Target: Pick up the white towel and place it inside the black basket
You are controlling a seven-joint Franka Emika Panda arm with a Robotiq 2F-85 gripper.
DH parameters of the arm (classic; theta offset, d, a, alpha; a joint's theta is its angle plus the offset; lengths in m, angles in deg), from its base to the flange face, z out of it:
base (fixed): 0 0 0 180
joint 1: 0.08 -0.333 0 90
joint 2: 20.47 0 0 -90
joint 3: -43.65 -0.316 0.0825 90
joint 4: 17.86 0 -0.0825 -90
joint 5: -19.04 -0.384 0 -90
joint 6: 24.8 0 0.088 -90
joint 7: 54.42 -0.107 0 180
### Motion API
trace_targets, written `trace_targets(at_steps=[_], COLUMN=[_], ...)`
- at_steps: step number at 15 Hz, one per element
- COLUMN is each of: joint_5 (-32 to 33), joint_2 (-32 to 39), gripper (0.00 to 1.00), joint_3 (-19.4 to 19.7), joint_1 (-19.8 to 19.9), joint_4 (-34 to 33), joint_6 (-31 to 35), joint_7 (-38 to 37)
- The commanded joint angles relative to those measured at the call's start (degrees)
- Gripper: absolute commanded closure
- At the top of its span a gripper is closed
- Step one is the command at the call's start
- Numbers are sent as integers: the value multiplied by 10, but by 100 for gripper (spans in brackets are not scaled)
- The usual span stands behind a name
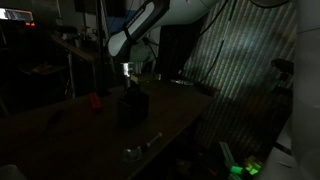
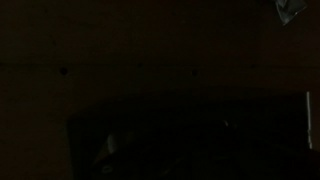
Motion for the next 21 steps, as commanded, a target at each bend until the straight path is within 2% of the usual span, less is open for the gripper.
trace_targets(at_steps=[1, 5, 12, 18, 19, 20, 21], joint_5=[-14, -27, -102, -125, -132, -114, -114], joint_2=[17, -10, -122, -225, -243, -193, -203], gripper=[100, 100, 100, 99, 76, 73, 94], joint_3=[-5, -2, 3, 13, 13, 16, 16], joint_1=[2, 10, 29, 22, 21, 21, 21], joint_4=[-3, 11, 67, 126, 141, 94, 101], joint_6=[-6, -3, 28, 67, 69, 45, 45], joint_7=[5, 6, 7, -8, -6, -3, -3])
